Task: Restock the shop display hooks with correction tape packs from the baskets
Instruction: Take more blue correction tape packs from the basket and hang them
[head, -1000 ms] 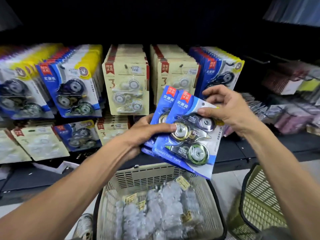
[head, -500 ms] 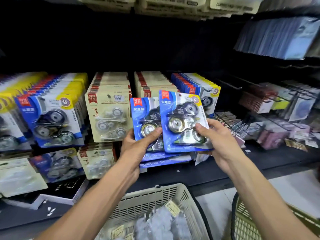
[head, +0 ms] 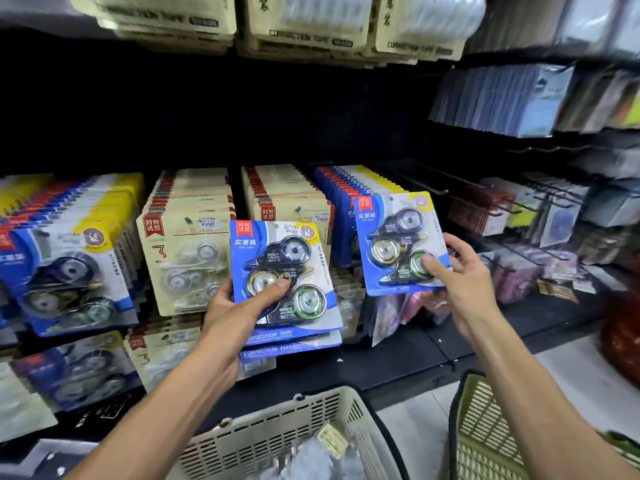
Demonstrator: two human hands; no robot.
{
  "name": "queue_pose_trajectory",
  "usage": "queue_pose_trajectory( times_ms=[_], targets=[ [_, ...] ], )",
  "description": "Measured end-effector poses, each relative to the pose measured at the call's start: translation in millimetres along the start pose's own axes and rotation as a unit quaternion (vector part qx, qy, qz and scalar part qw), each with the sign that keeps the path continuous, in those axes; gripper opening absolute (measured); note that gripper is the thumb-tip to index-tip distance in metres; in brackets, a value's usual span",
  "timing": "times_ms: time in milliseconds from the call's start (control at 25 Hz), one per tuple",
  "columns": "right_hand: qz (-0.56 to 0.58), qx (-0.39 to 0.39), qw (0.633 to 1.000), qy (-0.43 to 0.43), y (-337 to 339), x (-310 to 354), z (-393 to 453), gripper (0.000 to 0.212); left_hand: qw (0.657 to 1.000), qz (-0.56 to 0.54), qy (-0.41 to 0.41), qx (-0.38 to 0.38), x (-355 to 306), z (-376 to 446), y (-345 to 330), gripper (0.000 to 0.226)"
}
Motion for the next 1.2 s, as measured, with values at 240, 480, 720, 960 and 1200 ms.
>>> queue_pose_trajectory(
  times_ms=[240, 480, 720, 960, 1200],
  targets=[
    [0.016, -0.146, 0.989, 0.024, 17.2, -19.0, 17.0, 0.031, 1.000, -0.005, -0.003, 0.008, -0.8, 2.3, -6.8, 0.067],
    [-0.118, -0.190, 0.971, 0.081, 12.5, -16.1, 20.5, 0.029, 1.000, -0.007, -0.005, 0.021, -0.4, 1.8, -10.1, 0.071],
    [-0.243, -0.195, 0.946, 0.090, -6.0, -33.4, 47.2, 0.047, 1.000, -0.003, -0.008, 0.023, -0.1, -4.0, -6.4, 0.075],
    [-0.253, -0.070, 0.964, -0.047, -12.0, -68.3, 53.3, 0.092, 1.000, -0.016, 0.004, 0.009, 1.5, -0.3, -1.8, 0.069],
    [-0.175, 0.189, 0.958, -0.125, -105.5, -49.2, -41.1, 0.039, 0.999, -0.028, -0.013, -0.009, 0.5, -0.8, -12.8, 0.047]
  ],
)
Point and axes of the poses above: each hand's wrist, its own z-axis towards the middle knuckle, its own y-axis out of the back of the hand, x = y × z, the point moved 9 cm from there along z, towards the middle knuckle, and after that the axes turned 14 degrees about z, right-handed, at the moved point
